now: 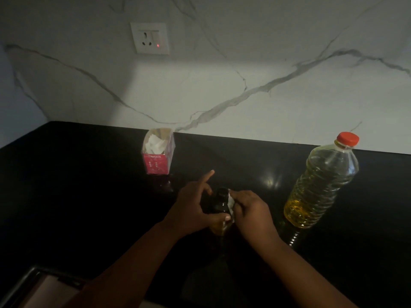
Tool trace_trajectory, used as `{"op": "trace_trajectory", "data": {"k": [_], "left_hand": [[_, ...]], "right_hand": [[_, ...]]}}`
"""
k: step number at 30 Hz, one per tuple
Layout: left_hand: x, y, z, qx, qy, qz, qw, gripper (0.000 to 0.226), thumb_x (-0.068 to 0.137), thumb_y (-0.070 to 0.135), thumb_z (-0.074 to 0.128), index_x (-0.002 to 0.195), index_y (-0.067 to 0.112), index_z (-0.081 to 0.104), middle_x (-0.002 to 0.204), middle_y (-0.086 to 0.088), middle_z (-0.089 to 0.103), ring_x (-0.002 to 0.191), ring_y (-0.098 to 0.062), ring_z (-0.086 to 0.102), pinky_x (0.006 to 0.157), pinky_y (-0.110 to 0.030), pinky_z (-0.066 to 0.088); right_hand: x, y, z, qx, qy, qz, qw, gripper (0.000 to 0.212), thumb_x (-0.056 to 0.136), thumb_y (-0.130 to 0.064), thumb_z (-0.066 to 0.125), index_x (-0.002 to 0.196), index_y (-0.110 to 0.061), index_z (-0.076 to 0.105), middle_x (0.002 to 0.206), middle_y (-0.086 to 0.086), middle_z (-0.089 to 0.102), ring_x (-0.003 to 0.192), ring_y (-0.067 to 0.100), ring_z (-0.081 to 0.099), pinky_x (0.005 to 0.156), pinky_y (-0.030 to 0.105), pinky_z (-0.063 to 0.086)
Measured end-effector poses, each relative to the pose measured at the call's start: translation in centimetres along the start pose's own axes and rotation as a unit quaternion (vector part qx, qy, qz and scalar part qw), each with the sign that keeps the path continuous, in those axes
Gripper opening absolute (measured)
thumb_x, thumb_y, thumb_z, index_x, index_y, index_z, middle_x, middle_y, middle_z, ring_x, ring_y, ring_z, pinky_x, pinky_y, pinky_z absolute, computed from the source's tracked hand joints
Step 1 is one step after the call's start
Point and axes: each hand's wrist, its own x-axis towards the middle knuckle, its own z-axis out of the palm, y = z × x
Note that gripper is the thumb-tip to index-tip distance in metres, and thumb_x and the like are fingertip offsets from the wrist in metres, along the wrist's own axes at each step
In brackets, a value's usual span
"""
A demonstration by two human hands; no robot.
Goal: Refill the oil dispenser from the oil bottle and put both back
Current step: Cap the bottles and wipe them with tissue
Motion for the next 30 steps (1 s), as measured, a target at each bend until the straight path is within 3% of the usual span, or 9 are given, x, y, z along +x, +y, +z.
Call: {"op": "trace_trajectory", "data": {"k": [4, 9, 11, 14, 18, 22, 25, 28, 30], "left_hand": [[-0.2, -0.1, 0.7, -0.039, 0.009, -0.001, 0.999, 0.105, 0.056, 0.053, 0.078, 0.140, 0.062, 0.014, 0.106, 0.022, 0.051, 0.109, 0.000, 0.049, 0.102, -0.023, 0.039], [0.3, 1.1, 0.4, -0.039, -0.050, 0.006, 0.998, 0.108, 0.063, 0.038, 0.076, 0.144, 0.052, 0.007, 0.112, 0.029, 0.045, 0.114, 0.003, 0.045, 0.105, -0.020, 0.035], [0.6, 0.9, 0.1, -0.035, -0.076, 0.016, 0.996, 0.110, 0.062, 0.043, 0.071, 0.148, 0.048, 0.002, 0.117, 0.028, 0.043, 0.121, 0.001, 0.043, 0.107, -0.019, 0.032], [0.7, 0.7, 0.0, -0.024, -0.091, 0.020, 0.995, 0.115, 0.063, 0.048, 0.072, 0.143, 0.057, -0.009, 0.126, 0.023, 0.040, 0.128, 0.004, 0.034, 0.110, -0.021, 0.027], [0.0, 0.7, 0.9, -0.037, -0.044, -0.013, 0.998, 0.110, 0.061, 0.060, 0.074, 0.142, 0.056, -0.001, 0.116, 0.034, 0.034, 0.118, 0.008, 0.034, 0.108, -0.026, 0.033], [0.0, 0.5, 1.1, -0.057, -0.028, -0.035, 0.997, 0.108, 0.060, 0.057, 0.077, 0.142, 0.061, 0.006, 0.121, 0.018, 0.044, 0.119, 0.004, 0.040, 0.108, -0.031, 0.040], [0.1, 0.6, 0.7, -0.059, -0.040, -0.044, 0.996, 0.111, 0.060, 0.054, 0.080, 0.142, 0.063, 0.006, 0.122, 0.013, 0.047, 0.120, 0.003, 0.043, 0.108, -0.027, 0.040], [0.8, 0.8, -0.1, -0.055, -0.078, -0.056, 0.994, 0.118, 0.063, 0.043, 0.087, 0.142, 0.063, 0.002, 0.122, 0.013, 0.047, 0.118, -0.001, 0.048, 0.105, -0.026, 0.041], [1.2, 1.0, -0.7, -0.058, -0.101, -0.067, 0.991, 0.122, 0.065, 0.034, 0.090, 0.142, 0.060, 0.000, 0.120, 0.015, 0.051, 0.114, 0.000, 0.051, 0.099, -0.020, 0.041]], "right_hand": [[0.3, -0.3, -0.2, -0.009, -0.006, -0.012, 1.000, 0.033, 0.089, 0.002, 0.052, 0.113, -0.011, 0.069, 0.094, -0.003, 0.056, 0.083, 0.005, 0.053, 0.068, 0.000, 0.033], [-0.7, -0.7, -0.4, -0.023, 0.005, -0.014, 1.000, 0.029, 0.093, -0.007, 0.052, 0.113, -0.018, 0.069, 0.092, -0.003, 0.054, 0.075, 0.001, 0.049, 0.063, 0.006, 0.037], [-1.1, -0.8, -0.5, -0.022, 0.003, -0.012, 1.000, 0.028, 0.094, -0.010, 0.052, 0.114, -0.019, 0.068, 0.093, -0.004, 0.052, 0.075, -0.001, 0.048, 0.063, 0.006, 0.038], [-0.7, -0.5, -0.7, -0.032, -0.007, -0.009, 0.999, 0.029, 0.092, -0.009, 0.053, 0.116, -0.017, 0.068, 0.095, -0.004, 0.052, 0.078, 0.001, 0.048, 0.065, 0.003, 0.035], [0.2, -0.4, -0.8, -0.039, -0.024, 0.000, 0.999, 0.031, 0.092, -0.006, 0.053, 0.119, -0.013, 0.067, 0.100, 0.001, 0.056, 0.086, 0.011, 0.054, 0.067, 0.005, 0.035], [-0.6, -0.4, -0.6, -0.013, -0.025, -0.011, 1.000, 0.027, 0.092, -0.008, 0.053, 0.114, -0.014, 0.068, 0.101, -0.003, 0.055, 0.084, -0.001, 0.052, 0.066, 0.002, 0.038], [-0.7, -0.6, -0.7, 0.014, -0.042, -0.005, 0.999, 0.025, 0.094, -0.012, 0.053, 0.115, -0.017, 0.067, 0.103, -0.006, 0.052, 0.087, -0.007, 0.049, 0.070, -0.001, 0.037], [0.9, -0.4, -1.1, 0.024, -0.080, 0.003, 0.997, 0.026, 0.089, -0.003, 0.056, 0.107, -0.015, 0.070, 0.100, -0.003, 0.053, 0.090, 0.005, 0.053, 0.076, 0.004, 0.038], [2.1, 0.1, -1.4, 0.045, -0.113, 0.016, 0.992, 0.035, 0.085, 0.006, 0.054, 0.104, -0.018, 0.073, 0.099, 0.000, 0.059, 0.093, 0.011, 0.058, 0.079, 0.014, 0.045]]}}
